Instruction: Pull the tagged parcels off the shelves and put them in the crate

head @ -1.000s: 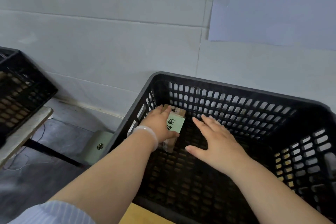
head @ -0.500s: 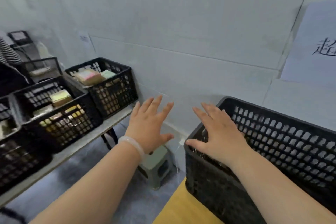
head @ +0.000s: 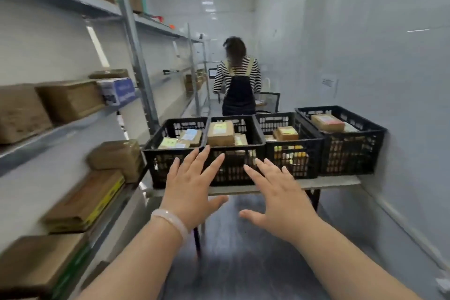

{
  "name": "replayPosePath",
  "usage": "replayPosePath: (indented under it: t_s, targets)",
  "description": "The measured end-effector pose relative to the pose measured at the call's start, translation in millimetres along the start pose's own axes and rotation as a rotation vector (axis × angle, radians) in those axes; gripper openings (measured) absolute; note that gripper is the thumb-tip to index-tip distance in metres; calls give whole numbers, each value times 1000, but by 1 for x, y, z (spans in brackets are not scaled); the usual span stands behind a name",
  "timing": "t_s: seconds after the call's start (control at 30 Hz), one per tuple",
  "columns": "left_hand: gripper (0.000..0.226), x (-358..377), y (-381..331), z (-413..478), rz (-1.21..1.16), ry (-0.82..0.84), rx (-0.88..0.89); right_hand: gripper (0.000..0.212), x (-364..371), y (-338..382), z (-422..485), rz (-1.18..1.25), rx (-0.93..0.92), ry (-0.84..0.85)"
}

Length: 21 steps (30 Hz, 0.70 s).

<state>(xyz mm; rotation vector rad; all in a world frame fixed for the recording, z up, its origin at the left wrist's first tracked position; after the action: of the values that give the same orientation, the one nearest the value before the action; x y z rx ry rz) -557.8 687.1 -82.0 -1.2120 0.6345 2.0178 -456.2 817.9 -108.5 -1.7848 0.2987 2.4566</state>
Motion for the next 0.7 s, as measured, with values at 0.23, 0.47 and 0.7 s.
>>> replayPosePath:
  t_s: [0.23, 0.47, 0.7]
  targets:
    - [88, -85, 143, -126, 212, -50, -395, 94, 1, 199, 49, 67, -457, -35]
    - [90, -167, 174, -269, 374, -75, -745, 91, -20, 346, 14, 210, -893, -46]
    - [89, -241, 138, -397, 554, -125, -1030, 88, -47, 444, -77, 390, -1192, -69]
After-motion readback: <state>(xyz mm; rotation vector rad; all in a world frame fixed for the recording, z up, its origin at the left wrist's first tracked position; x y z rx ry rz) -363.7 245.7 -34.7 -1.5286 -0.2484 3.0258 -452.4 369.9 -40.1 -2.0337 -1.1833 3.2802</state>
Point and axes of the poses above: each hand's wrist, its own z-axis towards the middle knuckle, its own x-axis out of the palm, y = z × x, the point moved 9 cm from there along z, towards the middle knuckle, and after that the axes turned 2 degrees about y, right-handed, at the moved point
